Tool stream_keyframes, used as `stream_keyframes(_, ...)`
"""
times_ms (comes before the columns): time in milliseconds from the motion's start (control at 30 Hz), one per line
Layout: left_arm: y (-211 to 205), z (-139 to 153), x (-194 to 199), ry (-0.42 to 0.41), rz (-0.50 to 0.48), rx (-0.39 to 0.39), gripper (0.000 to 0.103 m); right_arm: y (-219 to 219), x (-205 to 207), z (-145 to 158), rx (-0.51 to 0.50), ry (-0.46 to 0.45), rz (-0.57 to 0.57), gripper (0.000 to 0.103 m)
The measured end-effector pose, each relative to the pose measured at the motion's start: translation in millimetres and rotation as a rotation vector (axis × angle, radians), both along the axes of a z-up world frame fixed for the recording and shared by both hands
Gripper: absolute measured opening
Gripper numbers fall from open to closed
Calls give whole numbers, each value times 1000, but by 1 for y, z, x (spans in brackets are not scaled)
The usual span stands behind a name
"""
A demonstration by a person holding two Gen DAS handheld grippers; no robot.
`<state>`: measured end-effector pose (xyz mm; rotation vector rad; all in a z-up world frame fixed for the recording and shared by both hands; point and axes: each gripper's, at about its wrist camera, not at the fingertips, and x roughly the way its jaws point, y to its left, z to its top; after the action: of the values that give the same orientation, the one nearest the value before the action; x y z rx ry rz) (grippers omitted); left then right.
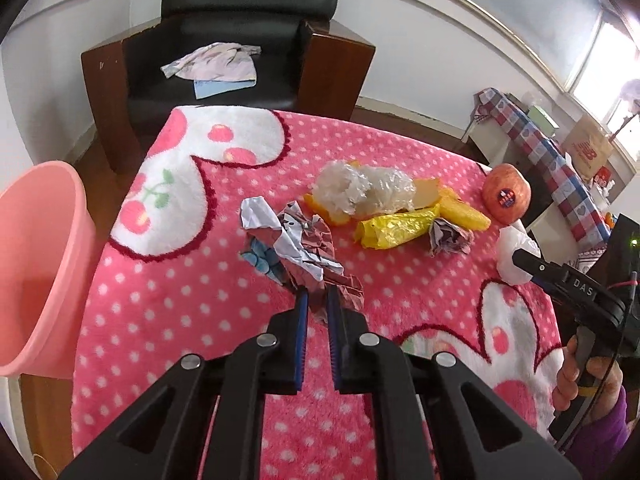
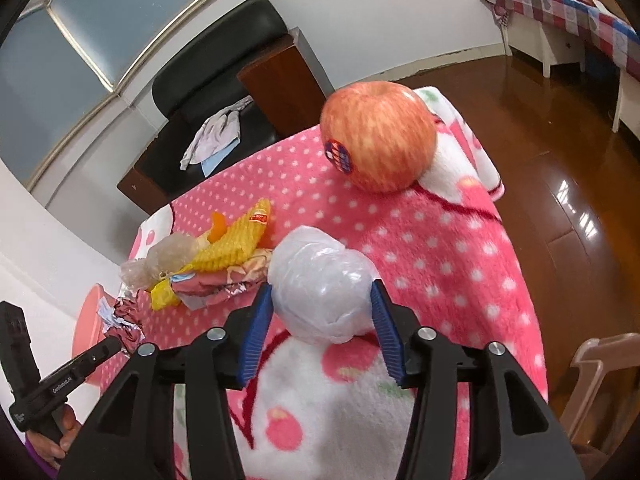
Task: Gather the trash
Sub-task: 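Grasp the foil wrapper with the left tool while the right tool grasps the white plastic bag, then carry both items over the pink bin and open both tools to drop them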
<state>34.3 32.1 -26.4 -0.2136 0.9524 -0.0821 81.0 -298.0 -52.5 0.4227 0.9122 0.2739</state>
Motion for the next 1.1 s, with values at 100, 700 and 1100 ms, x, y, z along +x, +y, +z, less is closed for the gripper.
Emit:
stream_keyframes(100, -3, 4, -9, -24, -22, 19, 8, -4, -9, 1, 30, -5, -11, 36)
stream_keyframes(700, 14, 29, -50, -137, -27, 79, 8, 40, -64, 46, 90, -108, 113, 34)
stream_keyframes(1100, 87, 51, -84, -219, 107, 179, 9, 166, -51, 75, 110, -125, 410, 34)
